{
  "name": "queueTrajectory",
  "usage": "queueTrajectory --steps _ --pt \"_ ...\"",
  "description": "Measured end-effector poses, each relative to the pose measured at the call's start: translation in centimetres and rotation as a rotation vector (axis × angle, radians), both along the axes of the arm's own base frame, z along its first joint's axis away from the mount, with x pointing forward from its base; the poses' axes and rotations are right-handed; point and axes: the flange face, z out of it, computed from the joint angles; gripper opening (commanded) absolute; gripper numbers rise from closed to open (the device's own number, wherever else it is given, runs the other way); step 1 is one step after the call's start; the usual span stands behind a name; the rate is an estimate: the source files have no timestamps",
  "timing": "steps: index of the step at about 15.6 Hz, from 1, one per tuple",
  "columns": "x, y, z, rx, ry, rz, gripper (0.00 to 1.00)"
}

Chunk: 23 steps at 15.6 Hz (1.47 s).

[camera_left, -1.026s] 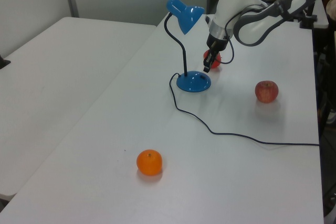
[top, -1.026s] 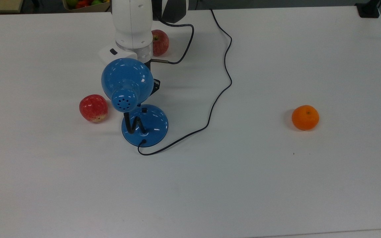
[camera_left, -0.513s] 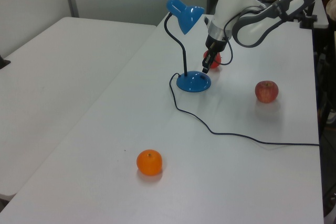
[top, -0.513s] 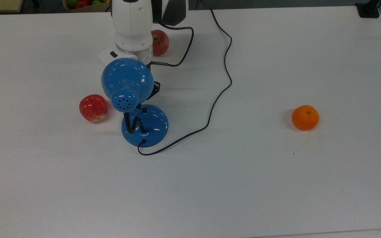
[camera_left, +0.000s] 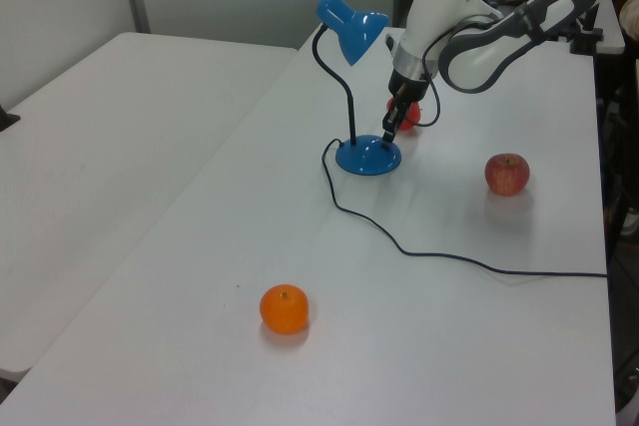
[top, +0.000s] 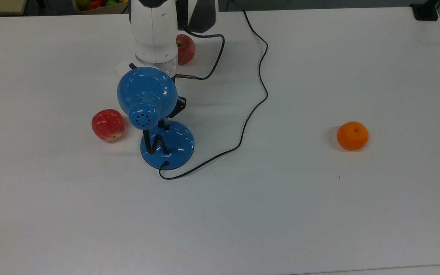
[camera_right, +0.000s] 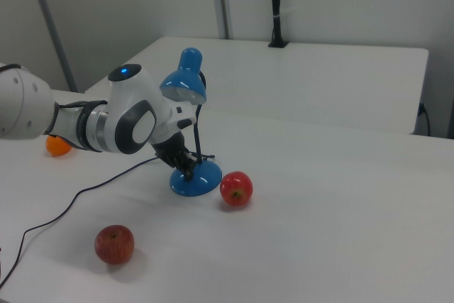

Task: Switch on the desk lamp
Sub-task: 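Press down on the switch on the lamp base with the gripper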

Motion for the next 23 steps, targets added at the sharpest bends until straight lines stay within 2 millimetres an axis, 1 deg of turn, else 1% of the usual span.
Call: queueTrajectory --steps 8,10,14,20,23 --pt "0.4 0.66 -0.16 0.001 -0.002 0.01 0.0" --pt "0.69 0.75 0.01 0.005 -0.033 0.013 0.0" --pt "0.91 0.8 -0.37 0.008 -0.048 0.016 0.0" --pt "0.95 0.8 -0.29 0.008 -0.048 0.016 0.0" --pt "0.89 0.8 -0.03 0.003 -0.018 0.013 0.0"
